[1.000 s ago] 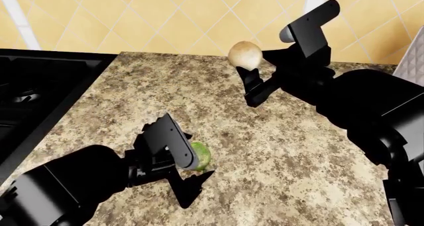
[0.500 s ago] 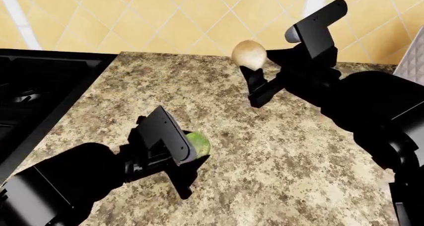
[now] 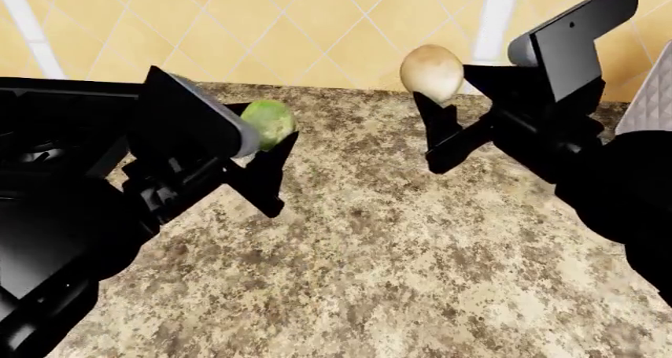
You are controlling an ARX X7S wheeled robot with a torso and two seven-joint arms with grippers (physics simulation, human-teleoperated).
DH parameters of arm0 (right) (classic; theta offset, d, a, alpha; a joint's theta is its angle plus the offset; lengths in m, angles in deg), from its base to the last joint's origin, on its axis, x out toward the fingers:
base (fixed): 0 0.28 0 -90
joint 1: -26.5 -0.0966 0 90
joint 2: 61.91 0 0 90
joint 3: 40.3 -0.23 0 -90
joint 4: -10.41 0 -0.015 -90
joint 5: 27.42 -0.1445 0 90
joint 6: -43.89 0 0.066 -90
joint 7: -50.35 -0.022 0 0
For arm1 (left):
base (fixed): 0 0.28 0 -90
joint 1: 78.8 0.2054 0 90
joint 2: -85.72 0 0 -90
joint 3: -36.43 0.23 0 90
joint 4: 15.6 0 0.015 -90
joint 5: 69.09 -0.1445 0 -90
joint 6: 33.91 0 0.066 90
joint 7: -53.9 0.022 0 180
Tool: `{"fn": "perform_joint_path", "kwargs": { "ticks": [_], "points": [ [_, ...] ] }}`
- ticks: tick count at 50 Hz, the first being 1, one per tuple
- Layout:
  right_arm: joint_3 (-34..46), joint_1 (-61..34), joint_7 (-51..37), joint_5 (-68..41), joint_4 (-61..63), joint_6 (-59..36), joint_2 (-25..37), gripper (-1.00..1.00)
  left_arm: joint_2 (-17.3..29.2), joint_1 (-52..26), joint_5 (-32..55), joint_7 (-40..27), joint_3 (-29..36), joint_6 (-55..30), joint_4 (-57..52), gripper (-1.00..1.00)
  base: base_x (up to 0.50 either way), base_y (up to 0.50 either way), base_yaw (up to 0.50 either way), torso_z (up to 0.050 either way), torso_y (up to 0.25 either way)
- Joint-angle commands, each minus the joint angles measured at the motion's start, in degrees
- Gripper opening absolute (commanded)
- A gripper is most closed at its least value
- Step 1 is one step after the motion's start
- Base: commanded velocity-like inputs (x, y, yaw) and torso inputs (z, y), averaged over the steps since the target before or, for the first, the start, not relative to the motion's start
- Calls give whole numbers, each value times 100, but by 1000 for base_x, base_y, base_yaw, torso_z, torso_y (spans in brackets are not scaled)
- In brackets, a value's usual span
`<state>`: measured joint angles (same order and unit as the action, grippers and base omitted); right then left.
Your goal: Pick the radish, potato from the counter and place them in the cabinet. Then close the cabinet.
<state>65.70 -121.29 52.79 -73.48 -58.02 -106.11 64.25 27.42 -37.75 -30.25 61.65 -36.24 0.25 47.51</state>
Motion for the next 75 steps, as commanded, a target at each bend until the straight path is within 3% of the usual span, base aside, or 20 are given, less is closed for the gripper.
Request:
{"fn": "perform_joint_path", "kwargs": {
  "ticks": [1,23,37,51,67,75],
  "points": [
    [-472,235,-264,-278,678,-155,257,-100,-62,-502,467,-275,-440,-405,-217,-100,0,0,0,0,0],
    [-1025,552,-591,-749,1364,-324,556,-100,-220,-1422,832,-477,-537,-989,-174,-100,-240,228,0,0,0],
    [-1184,616,-700,-779,1334,-168,461,-100,-321,-1484,744,-627,-530,-899,-82,-100,138,446,0,0,0],
    [-1393,577,-915,-932,1318,-139,323,-100,-478,-1512,817,-832,-614,-927,-87,-100,179,103,0,0,0],
    [-1356,571,-1042,-921,1251,-72,169,-100,-529,-1558,890,-986,-731,-926,-116,-100,0,0,-487,0,1],
    [-1095,404,-970,-746,1252,-40,175,-100,-500,-1590,947,-1093,-843,-973,-161,-100,-1,212,-16,0,0]
  ]
}}
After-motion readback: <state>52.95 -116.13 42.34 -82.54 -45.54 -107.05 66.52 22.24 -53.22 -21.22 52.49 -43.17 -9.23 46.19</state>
